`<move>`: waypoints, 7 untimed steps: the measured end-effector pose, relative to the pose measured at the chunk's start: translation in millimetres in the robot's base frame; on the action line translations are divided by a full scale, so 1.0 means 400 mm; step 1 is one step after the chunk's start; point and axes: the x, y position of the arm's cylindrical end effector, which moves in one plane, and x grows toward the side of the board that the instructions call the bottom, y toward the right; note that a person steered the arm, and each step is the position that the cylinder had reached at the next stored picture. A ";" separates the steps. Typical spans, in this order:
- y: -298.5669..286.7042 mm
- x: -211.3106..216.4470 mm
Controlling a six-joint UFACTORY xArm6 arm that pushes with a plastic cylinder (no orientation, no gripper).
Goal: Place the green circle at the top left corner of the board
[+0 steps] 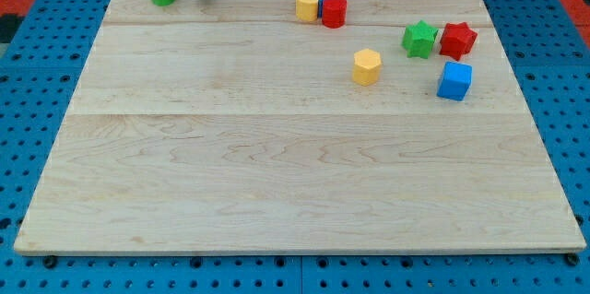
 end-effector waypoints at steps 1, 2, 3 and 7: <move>-0.029 -0.010; -0.122 -0.017; -0.116 -0.015; -0.147 -0.016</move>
